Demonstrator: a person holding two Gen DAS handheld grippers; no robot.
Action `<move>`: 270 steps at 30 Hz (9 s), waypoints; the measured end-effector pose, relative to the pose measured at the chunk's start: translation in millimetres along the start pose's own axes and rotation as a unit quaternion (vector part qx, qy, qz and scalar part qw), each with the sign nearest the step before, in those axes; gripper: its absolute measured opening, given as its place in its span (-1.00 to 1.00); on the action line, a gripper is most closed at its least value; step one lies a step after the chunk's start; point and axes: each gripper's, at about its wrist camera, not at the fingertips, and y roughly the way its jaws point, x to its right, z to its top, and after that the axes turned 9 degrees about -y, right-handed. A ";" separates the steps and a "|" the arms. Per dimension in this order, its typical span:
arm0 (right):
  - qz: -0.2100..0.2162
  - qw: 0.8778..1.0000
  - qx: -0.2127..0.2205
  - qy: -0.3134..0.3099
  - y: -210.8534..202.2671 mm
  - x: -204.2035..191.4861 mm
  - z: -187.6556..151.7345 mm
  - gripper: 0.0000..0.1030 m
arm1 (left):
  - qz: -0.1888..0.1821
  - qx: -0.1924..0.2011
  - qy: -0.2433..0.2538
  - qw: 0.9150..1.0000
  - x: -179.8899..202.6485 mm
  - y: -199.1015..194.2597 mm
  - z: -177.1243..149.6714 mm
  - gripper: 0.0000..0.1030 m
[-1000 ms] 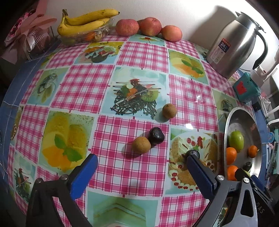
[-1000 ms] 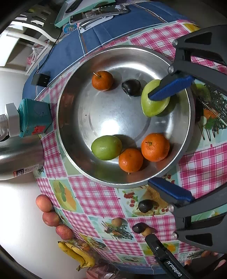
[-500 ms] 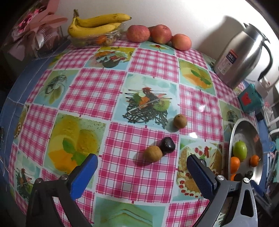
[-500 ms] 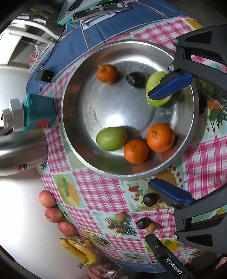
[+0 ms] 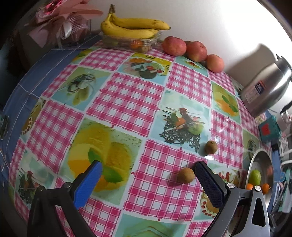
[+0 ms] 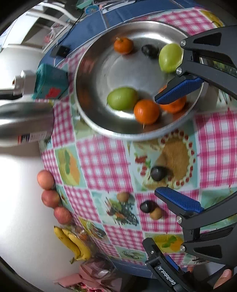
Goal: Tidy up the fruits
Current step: 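Withdraw both open tools from the plate toward the remaining kiwis and plums, then close the right tool on a dark plum while the left tool reaches a brown kiwi, then close the left tool on the brown kiwi while the right tool lifts the plum, then carry the kiwi with the left tool while the right tool carries the plum over the plate, then open the left tool over the plate while the right tool releases the plum, then withdraw both open tools from the plate toward the last plum and kiwi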
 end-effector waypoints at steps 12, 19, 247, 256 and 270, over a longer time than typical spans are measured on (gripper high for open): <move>0.040 0.999 0.008 -0.033 13.1 -36.8 3.7 0.79 | -0.003 0.000 0.006 1.000 -0.2 6.2 3.4 1.00; 0.044 0.998 -0.007 -0.042 28.4 -41.2 2.6 0.79 | 0.010 -0.011 0.047 0.999 14.9 19.3 -4.9 1.00; -0.035 0.993 -0.010 0.115 -18.4 127.9 -1.0 0.36 | -0.079 -0.041 0.225 0.970 171.6 5.1 -93.2 0.46; -0.040 0.994 -0.009 0.102 -17.1 123.0 0.6 0.37 | -0.036 -0.033 0.139 0.989 134.1 10.6 -64.0 0.88; -0.040 0.998 -0.010 0.047 -14.1 88.2 6.7 0.67 | 0.008 -0.001 0.072 0.997 90.1 9.2 -31.3 1.00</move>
